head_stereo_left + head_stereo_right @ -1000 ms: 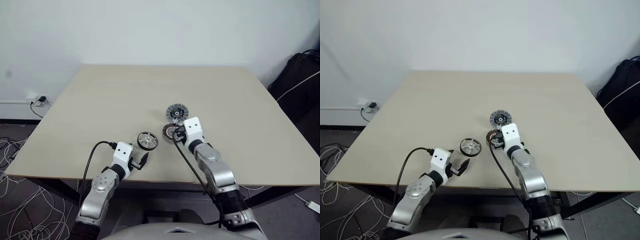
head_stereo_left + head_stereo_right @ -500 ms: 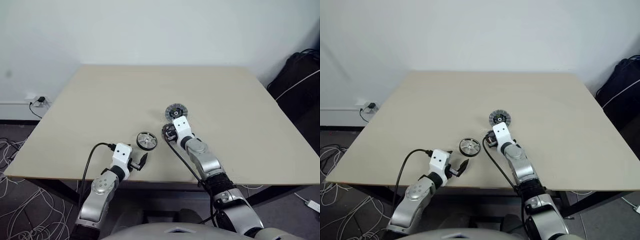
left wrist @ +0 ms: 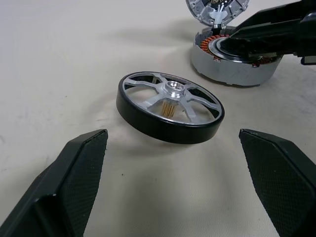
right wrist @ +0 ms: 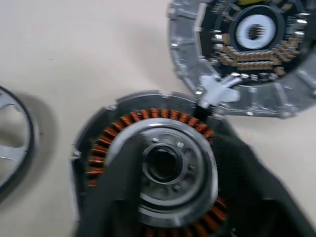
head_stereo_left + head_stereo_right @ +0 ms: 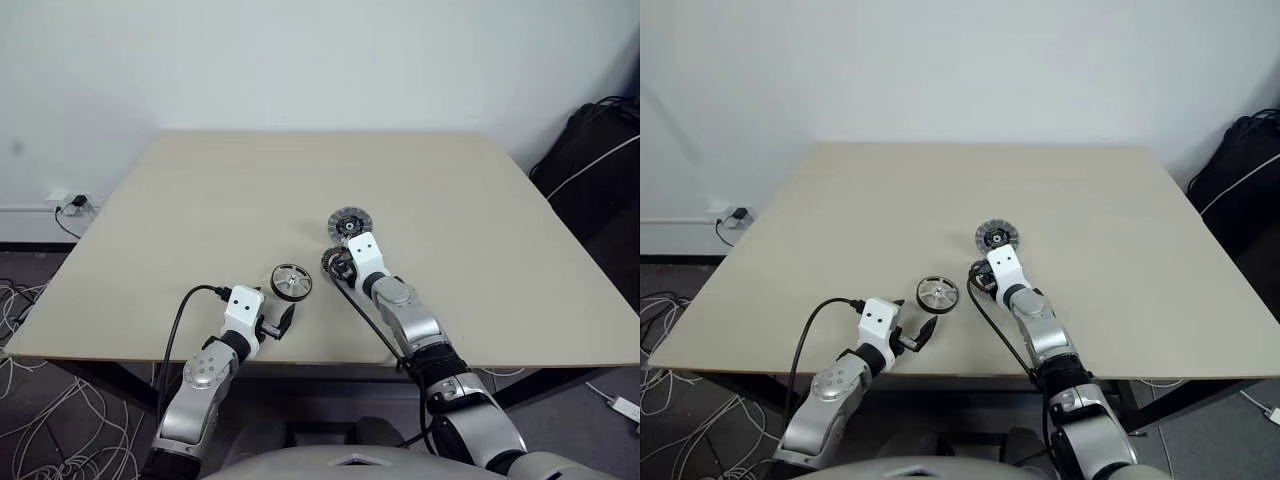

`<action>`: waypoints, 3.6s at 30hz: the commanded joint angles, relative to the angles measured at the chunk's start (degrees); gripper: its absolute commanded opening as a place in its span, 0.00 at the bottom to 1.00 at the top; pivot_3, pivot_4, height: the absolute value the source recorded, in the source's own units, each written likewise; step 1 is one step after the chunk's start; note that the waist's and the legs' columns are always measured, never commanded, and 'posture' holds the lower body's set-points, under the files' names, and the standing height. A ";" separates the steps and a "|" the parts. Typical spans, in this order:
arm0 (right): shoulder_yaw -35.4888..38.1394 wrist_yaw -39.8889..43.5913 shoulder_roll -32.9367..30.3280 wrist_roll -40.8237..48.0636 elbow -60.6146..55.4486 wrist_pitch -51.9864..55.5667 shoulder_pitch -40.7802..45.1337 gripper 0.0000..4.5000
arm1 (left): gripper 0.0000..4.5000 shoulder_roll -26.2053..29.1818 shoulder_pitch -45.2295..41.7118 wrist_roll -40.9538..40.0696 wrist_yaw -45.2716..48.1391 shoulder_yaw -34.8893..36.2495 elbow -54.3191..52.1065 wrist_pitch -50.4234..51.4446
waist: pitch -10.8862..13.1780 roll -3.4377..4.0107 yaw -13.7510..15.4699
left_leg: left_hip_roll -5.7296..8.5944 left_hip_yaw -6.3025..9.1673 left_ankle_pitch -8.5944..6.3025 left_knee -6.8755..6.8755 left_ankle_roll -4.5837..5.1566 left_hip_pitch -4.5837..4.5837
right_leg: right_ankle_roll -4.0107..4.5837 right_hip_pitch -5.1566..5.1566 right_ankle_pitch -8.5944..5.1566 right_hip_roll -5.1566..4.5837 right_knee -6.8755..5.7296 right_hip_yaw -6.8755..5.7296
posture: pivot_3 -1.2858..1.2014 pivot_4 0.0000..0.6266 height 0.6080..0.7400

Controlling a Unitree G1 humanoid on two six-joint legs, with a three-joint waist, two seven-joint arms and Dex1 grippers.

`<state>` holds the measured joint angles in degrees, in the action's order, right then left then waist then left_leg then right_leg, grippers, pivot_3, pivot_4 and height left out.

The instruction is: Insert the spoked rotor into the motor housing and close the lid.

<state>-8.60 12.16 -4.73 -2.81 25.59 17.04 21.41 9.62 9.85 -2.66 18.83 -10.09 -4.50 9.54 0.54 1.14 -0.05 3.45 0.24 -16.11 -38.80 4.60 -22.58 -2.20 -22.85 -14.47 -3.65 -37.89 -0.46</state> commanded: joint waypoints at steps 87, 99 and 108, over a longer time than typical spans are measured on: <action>-0.15 -1.30 1.54 -1.60 -0.33 1.62 3.79 0.00 | 1.00 0.07 -0.26 -0.12 0.05 0.17 -2.68 -0.88 | -0.12 -0.06 -0.59 | 0.01 0.01 0.26 0.65 -0.38 0.24 | 0.16 -0.10 0.06 0.04 -0.01 0.06 | 0.52 0.00 1.00; 1.12 -1.18 0.42 -0.67 -4.14 3.66 0.25 0.00 | 1.00 0.29 -0.70 -0.07 0.38 0.09 -2.39 -0.74 | -0.16 -0.21 -0.58 | -0.02 0.01 0.28 0.78 -0.31 0.91 | 0.51 0.53 -0.15 0.01 0.04 0.09 | 0.52 0.00 1.00; 0.42 -1.31 1.16 -1.23 -6.80 3.22 1.60 0.00 | 1.00 0.21 -1.11 0.02 0.61 -0.04 -2.06 -0.83 | -0.13 -0.21 -0.58 | -0.01 0.01 0.28 0.93 -0.33 0.85 | 0.25 0.37 0.00 0.06 0.04 0.14 | 0.52 0.00 1.00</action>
<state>-8.20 11.03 -3.83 -4.01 19.71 21.35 21.58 9.72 9.60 -2.64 19.27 -10.08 -4.68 9.53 0.41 0.93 -0.63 3.43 0.25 -15.83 -37.85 4.27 -21.74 -1.95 -22.50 -14.48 -3.58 -37.83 -0.32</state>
